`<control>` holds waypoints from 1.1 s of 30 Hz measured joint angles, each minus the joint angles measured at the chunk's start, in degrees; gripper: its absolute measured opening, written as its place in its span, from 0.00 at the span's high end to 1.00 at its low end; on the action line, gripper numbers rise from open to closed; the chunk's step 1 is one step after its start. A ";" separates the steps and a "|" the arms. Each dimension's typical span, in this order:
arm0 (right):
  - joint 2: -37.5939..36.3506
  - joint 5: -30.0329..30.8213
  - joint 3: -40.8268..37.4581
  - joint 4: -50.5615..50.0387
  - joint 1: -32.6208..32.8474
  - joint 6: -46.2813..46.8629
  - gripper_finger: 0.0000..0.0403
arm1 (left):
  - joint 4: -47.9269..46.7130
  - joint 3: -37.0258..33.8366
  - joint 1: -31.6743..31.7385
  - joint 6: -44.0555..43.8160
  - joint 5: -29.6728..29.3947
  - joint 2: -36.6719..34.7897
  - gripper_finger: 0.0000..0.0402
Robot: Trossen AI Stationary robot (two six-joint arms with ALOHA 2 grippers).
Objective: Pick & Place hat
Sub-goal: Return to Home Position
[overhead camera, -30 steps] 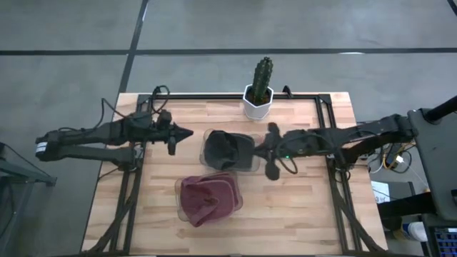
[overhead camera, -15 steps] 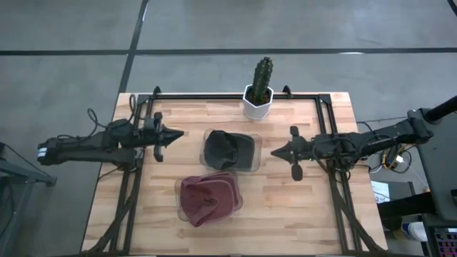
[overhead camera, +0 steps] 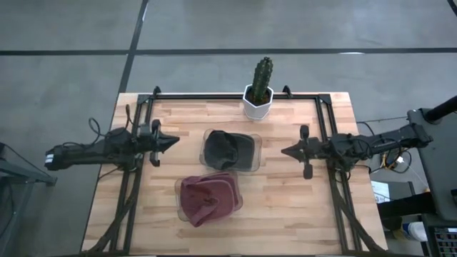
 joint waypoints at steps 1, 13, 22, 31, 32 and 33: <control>-0.78 -0.21 -1.02 1.04 0.00 -0.32 0.98 | 1.27 -1.12 0.00 -0.02 0.18 -0.52 0.99; -8.62 -4.54 -16.92 17.11 0.01 -0.79 0.98 | 8.04 -9.56 0.02 2.52 1.14 -6.62 0.99; -9.48 -6.79 -18.77 3.24 0.00 -0.51 0.98 | 1.06 -10.43 0.04 2.73 -0.97 -7.05 0.99; -8.34 -7.19 -18.75 -2.61 0.00 -0.36 0.98 | -3.16 -10.41 0.04 2.60 -0.58 -6.76 0.99; -8.34 -7.19 -18.75 -2.59 0.01 -0.36 0.98 | -3.16 -10.41 0.04 2.60 -0.59 -6.79 0.99; -8.35 -7.19 -18.75 -2.59 0.00 -0.40 0.98 | -3.17 -10.41 0.04 2.60 -0.61 -6.79 0.99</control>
